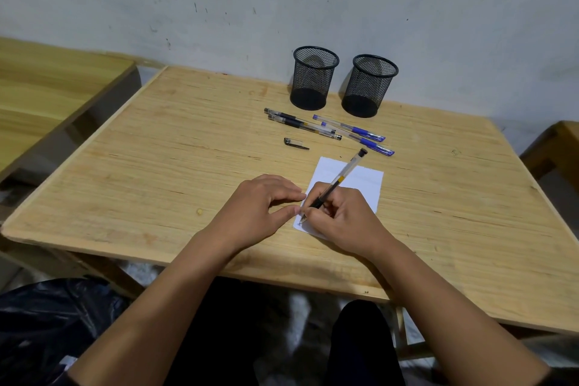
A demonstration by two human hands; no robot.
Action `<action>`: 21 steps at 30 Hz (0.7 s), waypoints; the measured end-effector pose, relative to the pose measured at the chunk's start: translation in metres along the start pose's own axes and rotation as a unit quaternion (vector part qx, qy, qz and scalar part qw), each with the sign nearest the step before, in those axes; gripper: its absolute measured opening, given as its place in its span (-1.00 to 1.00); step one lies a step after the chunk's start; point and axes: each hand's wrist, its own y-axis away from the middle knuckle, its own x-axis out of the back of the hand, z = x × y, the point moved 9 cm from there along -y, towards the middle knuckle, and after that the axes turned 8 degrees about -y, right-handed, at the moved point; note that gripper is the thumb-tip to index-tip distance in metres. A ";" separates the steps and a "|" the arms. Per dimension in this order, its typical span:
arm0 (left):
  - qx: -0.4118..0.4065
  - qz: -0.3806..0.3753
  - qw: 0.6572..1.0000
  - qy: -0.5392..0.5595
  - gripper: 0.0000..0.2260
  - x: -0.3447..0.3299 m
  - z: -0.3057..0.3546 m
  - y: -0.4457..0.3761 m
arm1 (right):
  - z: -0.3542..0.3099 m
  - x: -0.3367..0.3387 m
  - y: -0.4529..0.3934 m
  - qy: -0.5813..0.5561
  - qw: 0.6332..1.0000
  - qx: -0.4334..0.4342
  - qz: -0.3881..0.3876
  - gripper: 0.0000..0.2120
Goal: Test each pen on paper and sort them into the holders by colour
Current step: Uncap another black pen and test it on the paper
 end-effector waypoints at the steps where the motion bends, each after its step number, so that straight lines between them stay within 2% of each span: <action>1: -0.001 0.001 1.000 0.000 -0.78 0.000 0.000 0.000 | 0.000 0.000 0.000 0.005 1.000 -0.002 0.001 -0.94; 21: -0.008 0.002 1.000 0.001 -0.79 0.001 0.003 -0.001 | 0.000 0.001 -0.001 0.008 1.000 0.000 0.022 -0.87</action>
